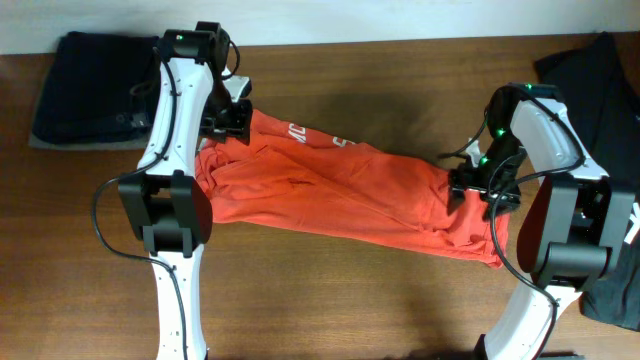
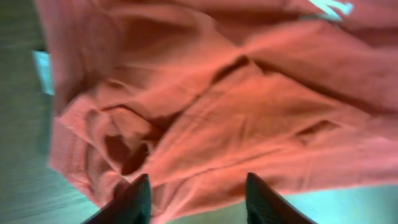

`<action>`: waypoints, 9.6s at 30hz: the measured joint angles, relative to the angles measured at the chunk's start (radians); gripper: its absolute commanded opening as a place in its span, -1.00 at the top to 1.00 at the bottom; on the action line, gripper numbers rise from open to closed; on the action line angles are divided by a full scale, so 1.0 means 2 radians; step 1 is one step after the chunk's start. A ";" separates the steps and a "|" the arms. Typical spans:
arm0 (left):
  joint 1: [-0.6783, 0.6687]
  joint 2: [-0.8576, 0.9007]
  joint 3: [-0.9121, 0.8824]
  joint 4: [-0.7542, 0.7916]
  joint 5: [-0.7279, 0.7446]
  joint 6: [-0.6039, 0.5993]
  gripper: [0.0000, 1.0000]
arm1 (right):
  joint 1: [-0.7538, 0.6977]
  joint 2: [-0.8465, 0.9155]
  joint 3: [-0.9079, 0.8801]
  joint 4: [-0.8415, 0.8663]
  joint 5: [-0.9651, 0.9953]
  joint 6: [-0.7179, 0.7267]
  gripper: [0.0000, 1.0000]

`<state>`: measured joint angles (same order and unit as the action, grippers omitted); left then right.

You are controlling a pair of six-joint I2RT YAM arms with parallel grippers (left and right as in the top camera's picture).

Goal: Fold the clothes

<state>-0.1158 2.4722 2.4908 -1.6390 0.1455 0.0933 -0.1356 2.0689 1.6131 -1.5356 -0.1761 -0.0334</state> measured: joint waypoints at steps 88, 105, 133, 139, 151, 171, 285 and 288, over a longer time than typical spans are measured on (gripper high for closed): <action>-0.049 -0.063 -0.269 0.273 0.068 -0.023 0.99 | -0.093 -0.013 -0.027 0.225 0.024 0.080 -0.54; -0.006 -0.063 -0.314 0.304 0.082 -0.035 0.99 | -0.102 -0.011 -0.052 0.272 0.024 0.065 0.92; 0.054 -0.064 -0.316 0.285 0.071 -0.053 0.99 | -0.100 0.005 -0.090 0.381 0.056 0.065 0.92; 0.069 -0.064 -0.316 0.280 0.062 -0.057 0.99 | -0.101 0.027 -0.023 0.304 0.075 0.068 0.92; 0.073 -0.065 -0.316 0.278 0.051 -0.057 0.99 | -0.079 0.019 0.162 0.007 -0.015 0.039 0.92; 0.073 -0.066 -0.316 0.276 0.045 -0.057 0.99 | -0.074 0.018 -0.011 0.070 -0.013 0.024 -0.22; 0.038 -0.062 -0.310 0.294 0.054 -0.047 0.99 | -0.032 0.093 0.047 0.268 -0.026 0.026 0.89; 0.041 -0.062 -0.310 0.299 0.052 -0.047 0.99 | -0.034 0.098 0.062 0.274 -0.015 0.026 0.89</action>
<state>-0.0341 2.3478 1.8706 -1.0412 0.2501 -0.0002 -0.2043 2.2658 1.7363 -0.9878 -0.2066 0.0189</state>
